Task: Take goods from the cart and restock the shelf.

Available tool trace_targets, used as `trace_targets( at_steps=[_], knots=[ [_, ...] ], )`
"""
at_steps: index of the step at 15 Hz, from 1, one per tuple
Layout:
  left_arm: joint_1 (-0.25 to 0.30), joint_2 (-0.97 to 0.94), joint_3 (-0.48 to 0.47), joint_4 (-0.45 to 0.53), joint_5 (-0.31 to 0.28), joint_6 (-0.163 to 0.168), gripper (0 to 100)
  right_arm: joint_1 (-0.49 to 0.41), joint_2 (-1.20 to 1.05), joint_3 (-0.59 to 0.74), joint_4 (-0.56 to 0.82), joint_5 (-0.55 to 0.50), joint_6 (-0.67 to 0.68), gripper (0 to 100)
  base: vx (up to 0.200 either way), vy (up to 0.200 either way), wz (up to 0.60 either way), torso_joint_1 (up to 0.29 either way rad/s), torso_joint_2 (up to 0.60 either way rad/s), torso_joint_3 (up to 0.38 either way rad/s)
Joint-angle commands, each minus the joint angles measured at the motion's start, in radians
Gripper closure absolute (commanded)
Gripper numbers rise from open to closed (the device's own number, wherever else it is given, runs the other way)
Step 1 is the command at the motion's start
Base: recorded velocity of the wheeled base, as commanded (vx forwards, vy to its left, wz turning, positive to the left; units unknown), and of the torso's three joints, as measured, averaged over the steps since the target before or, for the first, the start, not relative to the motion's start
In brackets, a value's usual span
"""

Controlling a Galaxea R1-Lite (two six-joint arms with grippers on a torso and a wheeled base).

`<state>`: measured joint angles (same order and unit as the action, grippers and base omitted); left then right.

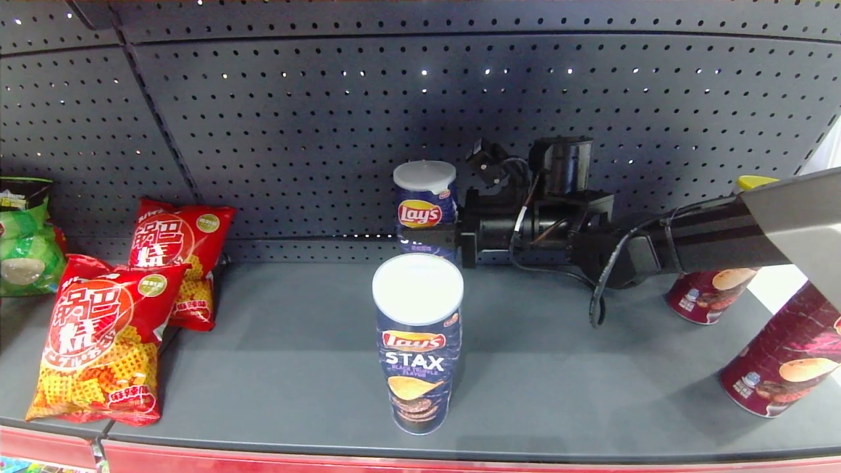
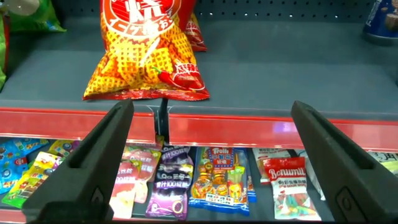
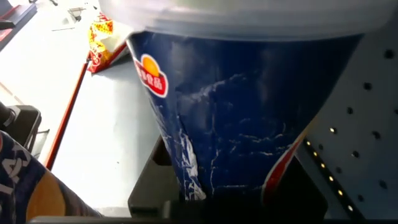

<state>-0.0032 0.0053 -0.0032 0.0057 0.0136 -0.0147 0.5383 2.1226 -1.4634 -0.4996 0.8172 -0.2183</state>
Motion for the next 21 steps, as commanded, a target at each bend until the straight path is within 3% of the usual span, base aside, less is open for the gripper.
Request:
trace_targets(
  at_steps=[1, 16, 17, 21],
  knots=[
    [0.000, 0.002, 0.000, 0.000, 0.000, -0.001, 0, 0.009, -0.006, 0.000, -0.001, 0.000, -0.001, 100, 0.000, 0.000, 0.00, 0.000, 0.00, 0.000],
    [0.000, 0.002, 0.000, 0.000, 0.002, -0.001, 0, 0.034, -0.007, 0.109, -0.066, -0.003, -0.001, 100, 0.000, 0.000, 0.00, 0.000, 0.00, 0.000],
    [0.000, 0.002, 0.000, 0.000, 0.002, -0.001, 0, 0.034, -0.007, 0.130, -0.079, -0.003, -0.001, 0, 0.000, 0.000, 0.00, 0.000, 0.00, 0.000],
    [0.000, 0.002, 0.000, 0.000, 0.000, -0.001, 0, 0.032, -0.010, 0.152, -0.094, -0.003, -0.001, 0, 0.000, 0.000, 0.00, 0.000, 0.00, 0.000]
  ],
)
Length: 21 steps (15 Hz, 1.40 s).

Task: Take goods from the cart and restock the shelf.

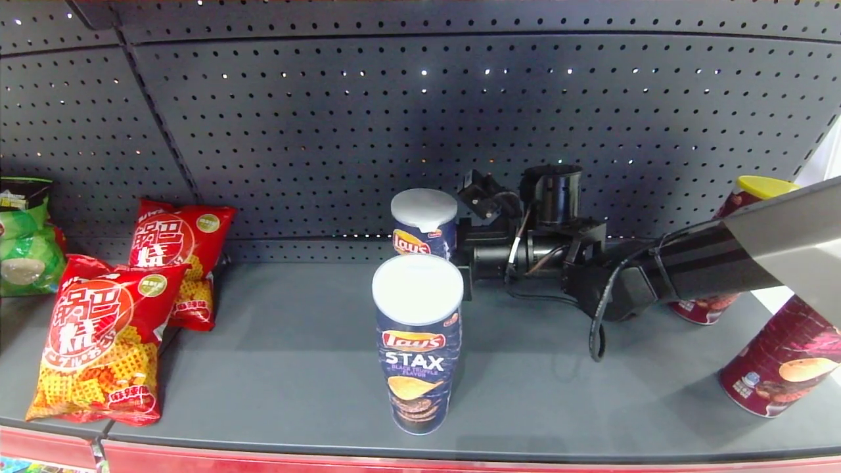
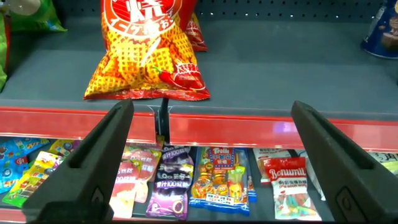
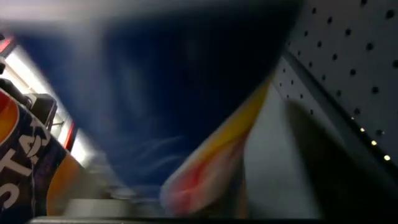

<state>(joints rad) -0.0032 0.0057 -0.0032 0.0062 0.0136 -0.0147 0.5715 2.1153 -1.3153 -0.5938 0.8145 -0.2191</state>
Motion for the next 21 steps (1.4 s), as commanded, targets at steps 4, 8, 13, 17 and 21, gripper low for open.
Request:
trace_targets(
  at_steps=[4, 8, 13, 17, 21],
  knots=[
    [0.000, 0.002, 0.000, 0.000, 0.000, -0.001, 0, -0.021, -0.017, 0.016, 0.000, 0.000, 0.000, 0, 0.000, 0.000, 0.00, 0.000, 0.00, 0.000],
    [0.000, 0.002, 0.000, 0.000, 0.000, -0.001, 0, -0.070, -0.057, 0.087, 0.000, 0.000, 0.000, 0, 0.000, 0.000, 0.00, 0.000, 0.00, 0.000],
    [0.000, 0.002, 0.000, 0.000, 0.000, -0.001, 0, -0.120, -0.107, 0.146, 0.000, 0.000, 0.000, 0, 0.000, 0.000, 0.00, 0.000, 0.00, 0.000],
    [0.000, 0.002, 0.000, 0.000, 0.000, -0.001, 0, -0.147, -0.136, 0.173, 0.000, 0.000, -0.003, 0, 0.000, 0.000, 0.00, 0.000, 0.00, 0.000],
    [0.000, 0.002, 0.000, 0.000, 0.002, -0.001, 0, -0.127, -0.196, 0.169, 0.005, 0.000, 0.011, 0, 0.000, 0.000, 0.00, 0.000, 0.00, 0.000]
  ],
)
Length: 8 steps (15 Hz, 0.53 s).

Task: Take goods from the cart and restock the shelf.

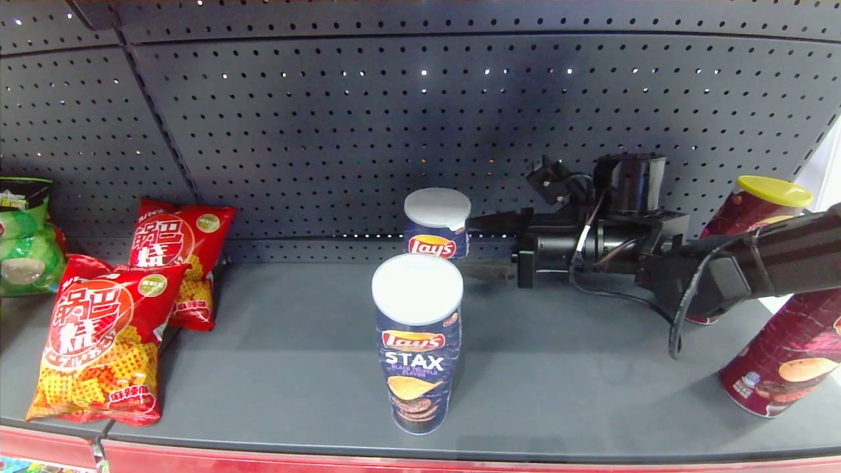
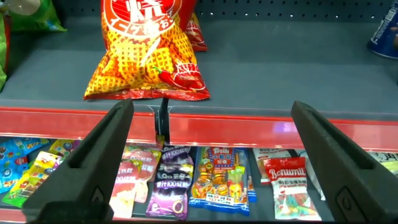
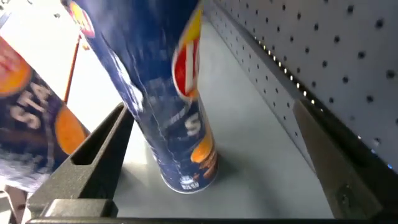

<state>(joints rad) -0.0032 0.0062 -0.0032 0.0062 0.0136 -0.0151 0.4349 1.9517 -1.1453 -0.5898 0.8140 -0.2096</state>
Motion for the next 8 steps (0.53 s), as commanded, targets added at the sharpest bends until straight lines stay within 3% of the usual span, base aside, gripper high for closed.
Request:
trace_targets(
  at_steps=[1, 5, 8],
  knots=[
    [0.000, 0.001, 0.000, 0.000, 0.000, 0.000, 0, 0.015, -0.043, 0.001, 0.001, 0.001, 0.007, 0, 0.000, 0.000, 0.00, 0.000, 0.00, 0.000],
    [0.000, 0.001, 0.000, 0.000, 0.000, 0.000, 0, 0.039, -0.019, -0.016, -0.001, 0.001, 0.016, 0, 0.000, 0.000, 0.00, 0.000, 0.00, 0.000],
    [0.000, 0.001, 0.000, 0.000, 0.000, 0.000, 0, 0.062, 0.044, -0.099, 0.001, 0.002, 0.018, 0, 0.000, 0.000, 0.00, 0.000, 0.00, 0.000]
  ],
)
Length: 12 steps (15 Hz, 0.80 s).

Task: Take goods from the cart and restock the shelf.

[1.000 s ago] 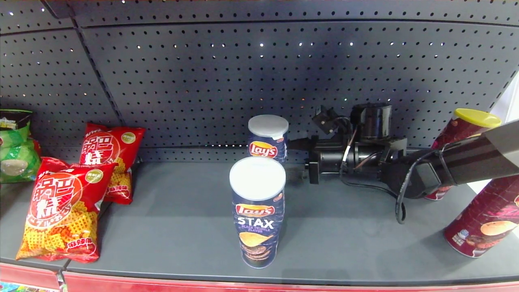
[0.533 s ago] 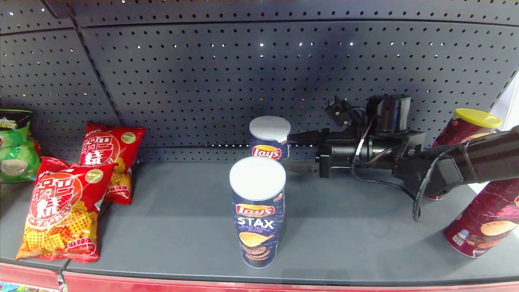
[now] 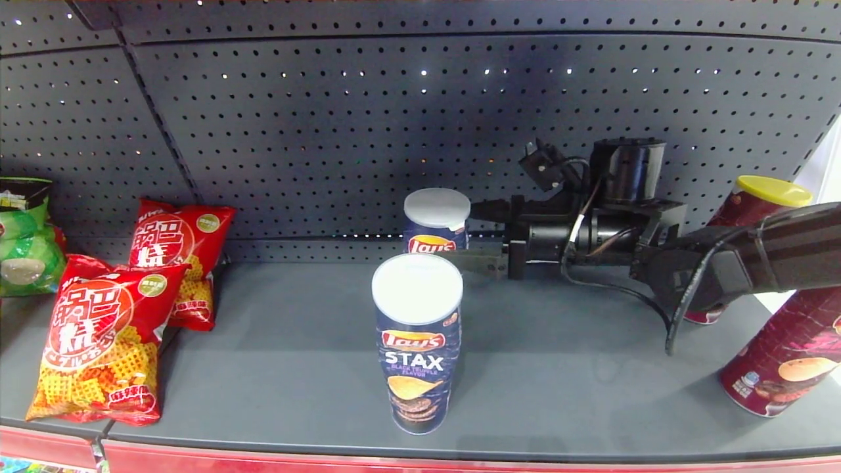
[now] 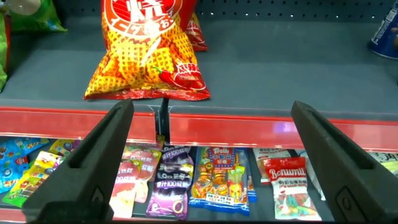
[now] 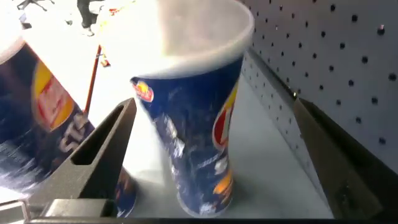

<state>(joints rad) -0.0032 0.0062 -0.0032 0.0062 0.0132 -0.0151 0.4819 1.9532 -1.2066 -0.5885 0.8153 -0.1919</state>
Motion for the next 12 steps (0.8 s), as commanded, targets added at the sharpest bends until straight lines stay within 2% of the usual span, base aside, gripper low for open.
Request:
trace_targets(
  at_steps=[1, 2, 12],
  knots=[
    [0.000, 0.001, 0.000, 0.000, 0.001, 0.000, 0, 0.020, 0.062, -0.070, 0.001, -0.001, -0.001, 0, 0.000, 0.000, 0.00, 0.000, 0.00, 0.000],
    [0.000, 0.001, 0.000, 0.000, 0.001, 0.000, 0, 0.034, 0.075, -0.091, 0.001, 0.001, 0.002, 100, 0.000, 0.000, 0.00, 0.000, 0.00, 0.000],
    [0.000, 0.001, 0.000, 0.000, 0.001, 0.000, 0, 0.070, 0.085, -0.149, -0.004, 0.005, 0.011, 100, 0.000, 0.000, 0.00, 0.000, 0.00, 0.000]
  ],
)
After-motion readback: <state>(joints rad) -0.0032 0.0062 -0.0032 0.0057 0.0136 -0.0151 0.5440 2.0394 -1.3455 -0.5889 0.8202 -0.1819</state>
